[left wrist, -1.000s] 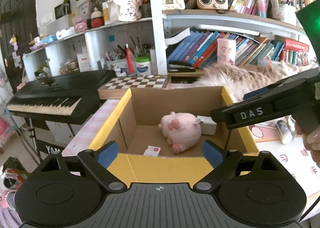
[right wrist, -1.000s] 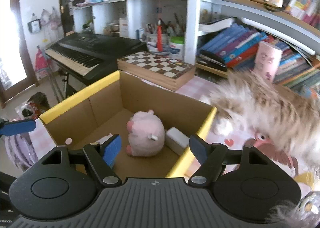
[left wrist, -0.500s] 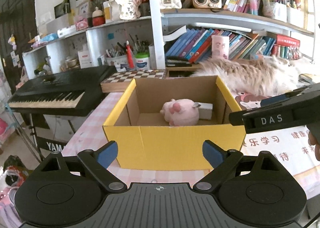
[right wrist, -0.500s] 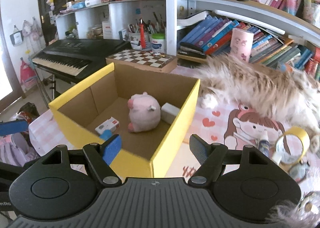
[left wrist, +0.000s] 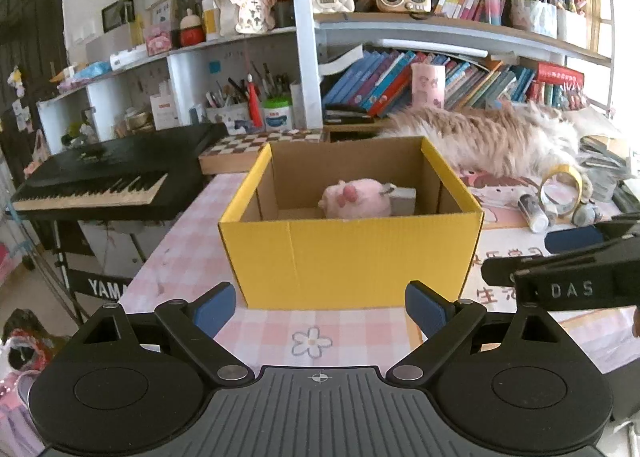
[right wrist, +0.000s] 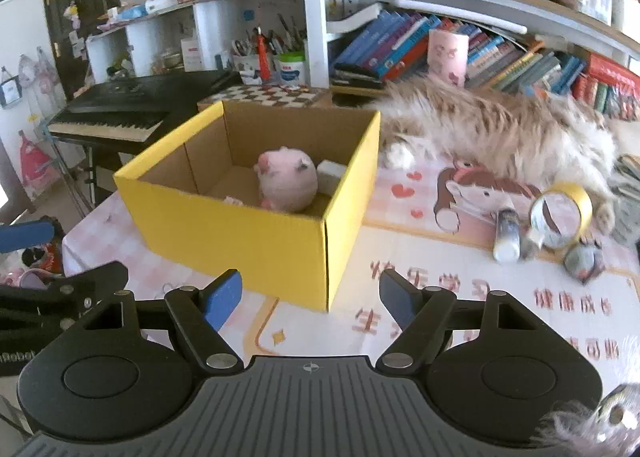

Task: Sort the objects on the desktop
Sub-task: 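Withdraw both tools from the yellow box back toward the table items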

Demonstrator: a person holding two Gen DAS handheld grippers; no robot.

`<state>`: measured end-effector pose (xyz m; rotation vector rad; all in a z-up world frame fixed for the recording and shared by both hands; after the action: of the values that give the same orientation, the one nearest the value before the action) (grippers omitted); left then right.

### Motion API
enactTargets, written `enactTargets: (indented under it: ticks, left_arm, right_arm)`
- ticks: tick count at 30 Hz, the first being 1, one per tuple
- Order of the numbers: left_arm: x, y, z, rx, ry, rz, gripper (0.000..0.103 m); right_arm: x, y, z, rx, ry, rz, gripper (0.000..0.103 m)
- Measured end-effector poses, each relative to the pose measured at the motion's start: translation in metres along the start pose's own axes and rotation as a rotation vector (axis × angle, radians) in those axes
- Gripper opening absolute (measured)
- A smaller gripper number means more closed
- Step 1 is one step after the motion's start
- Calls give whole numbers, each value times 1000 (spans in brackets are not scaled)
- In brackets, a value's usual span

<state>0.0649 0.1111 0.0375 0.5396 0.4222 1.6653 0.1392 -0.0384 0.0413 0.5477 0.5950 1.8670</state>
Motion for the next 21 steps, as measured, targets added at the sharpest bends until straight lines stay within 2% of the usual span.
enactTargets:
  ticks: [14,21]
  left_arm:
    - [-3,10,-18,47,-24,-10,94]
    - [-11,12,-27,69,-40,-34,94]
  right_arm:
    - [5,18,-34,5,-54,-60,75]
    - [11,25,-49,6,-30,-91,77]
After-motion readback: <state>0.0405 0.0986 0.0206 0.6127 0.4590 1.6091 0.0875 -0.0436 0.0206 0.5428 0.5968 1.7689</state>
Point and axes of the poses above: each gripper's, at about its wrist camera, not at the fingertips, and y roughly against the way its jaws point, x to its left, z to its top, the point moved 1 cm from there along -y, roughly the way its jaws point, and after that the axes turned 2 degrees about -y, right-handed, at the moved point
